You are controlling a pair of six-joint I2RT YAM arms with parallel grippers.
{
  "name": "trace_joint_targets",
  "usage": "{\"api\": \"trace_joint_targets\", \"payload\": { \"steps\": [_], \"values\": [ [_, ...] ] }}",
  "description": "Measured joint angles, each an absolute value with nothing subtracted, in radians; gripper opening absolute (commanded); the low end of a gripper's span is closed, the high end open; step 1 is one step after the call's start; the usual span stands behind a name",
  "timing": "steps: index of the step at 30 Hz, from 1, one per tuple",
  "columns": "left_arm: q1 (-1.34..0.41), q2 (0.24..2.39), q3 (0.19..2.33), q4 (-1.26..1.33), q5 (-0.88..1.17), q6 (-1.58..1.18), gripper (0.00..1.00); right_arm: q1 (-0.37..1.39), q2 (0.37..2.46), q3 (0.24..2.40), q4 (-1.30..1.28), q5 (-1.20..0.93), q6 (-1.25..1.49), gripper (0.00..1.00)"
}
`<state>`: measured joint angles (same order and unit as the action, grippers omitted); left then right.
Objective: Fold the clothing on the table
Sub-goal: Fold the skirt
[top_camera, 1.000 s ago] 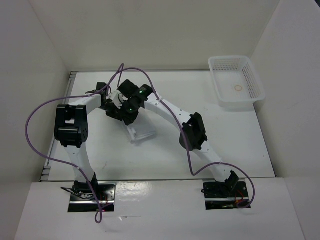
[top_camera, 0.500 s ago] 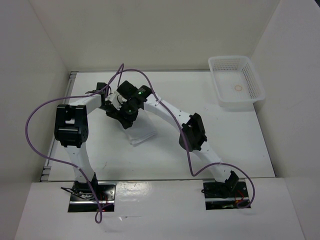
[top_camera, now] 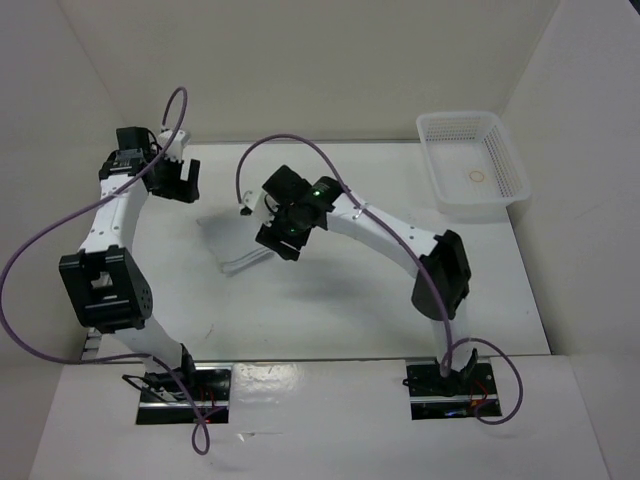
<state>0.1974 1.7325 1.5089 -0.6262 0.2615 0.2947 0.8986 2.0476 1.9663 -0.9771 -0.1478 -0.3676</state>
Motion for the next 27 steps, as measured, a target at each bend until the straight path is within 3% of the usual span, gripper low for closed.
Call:
{"api": "trace_joint_targets", "payload": {
  "steps": [7, 14, 18, 27],
  "values": [
    [0.167, 1.588, 1.513, -0.635, 0.233, 0.277, 1.0, 0.815, 1.794, 1.697, -0.876, -0.059, -0.385, 0.7],
    [0.173, 1.601, 1.503, -0.681, 0.415, 0.246, 1.0, 0.607, 1.689, 1.524, -0.855, -0.073, -0.388, 0.7],
    [0.173, 1.694, 1.51, -0.699, 0.572, 0.232, 1.0, 0.513, 1.635, 1.47, -0.848, -0.089, -0.388, 0.71],
    [0.174, 1.966, 1.584, -0.825, 0.822, 0.261, 1.0, 0.516, 1.589, 1.424, -0.846, -0.093, -0.388, 0.71]
  ]
}}
